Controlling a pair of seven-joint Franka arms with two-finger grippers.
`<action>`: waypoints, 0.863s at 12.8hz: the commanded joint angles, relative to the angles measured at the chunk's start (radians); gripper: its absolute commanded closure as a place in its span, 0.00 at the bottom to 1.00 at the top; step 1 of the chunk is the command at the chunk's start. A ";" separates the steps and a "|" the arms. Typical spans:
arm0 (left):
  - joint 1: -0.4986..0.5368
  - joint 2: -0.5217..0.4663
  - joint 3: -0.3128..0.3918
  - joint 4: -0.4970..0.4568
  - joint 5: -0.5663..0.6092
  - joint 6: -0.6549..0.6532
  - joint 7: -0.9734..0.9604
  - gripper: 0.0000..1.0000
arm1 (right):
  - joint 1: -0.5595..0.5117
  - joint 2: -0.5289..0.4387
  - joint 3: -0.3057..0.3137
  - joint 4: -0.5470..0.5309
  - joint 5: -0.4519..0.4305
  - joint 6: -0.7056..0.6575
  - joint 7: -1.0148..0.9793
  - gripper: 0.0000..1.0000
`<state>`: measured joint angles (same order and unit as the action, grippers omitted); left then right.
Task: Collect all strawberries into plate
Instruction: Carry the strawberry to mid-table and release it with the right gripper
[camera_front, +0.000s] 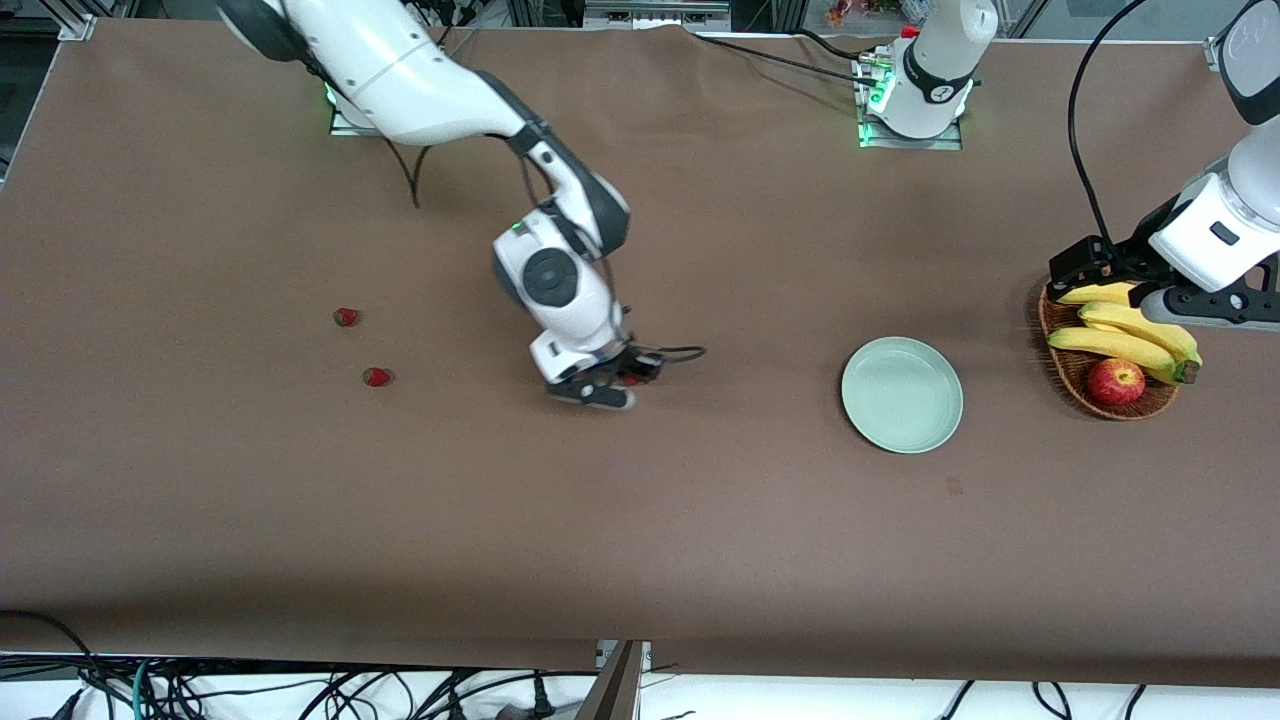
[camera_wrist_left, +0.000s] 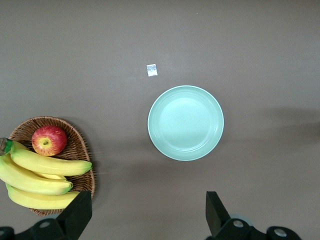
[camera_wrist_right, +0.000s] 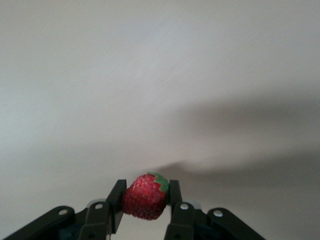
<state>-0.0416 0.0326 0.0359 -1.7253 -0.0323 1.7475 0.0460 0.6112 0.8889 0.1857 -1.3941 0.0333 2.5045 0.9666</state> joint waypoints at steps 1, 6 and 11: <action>-0.008 -0.023 0.001 -0.014 0.008 -0.008 -0.009 0.00 | 0.088 0.142 -0.011 0.203 -0.004 0.068 0.082 0.92; -0.008 -0.023 0.001 -0.014 0.008 -0.008 -0.009 0.00 | 0.162 0.200 -0.029 0.282 -0.007 0.089 0.181 0.06; -0.015 -0.016 0.002 0.009 0.002 -0.042 -0.012 0.00 | 0.081 0.112 -0.054 0.282 -0.030 0.016 0.146 0.00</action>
<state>-0.0421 0.0325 0.0353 -1.7248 -0.0322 1.7326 0.0460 0.7437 1.0527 0.1238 -1.1105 0.0159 2.5849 1.1273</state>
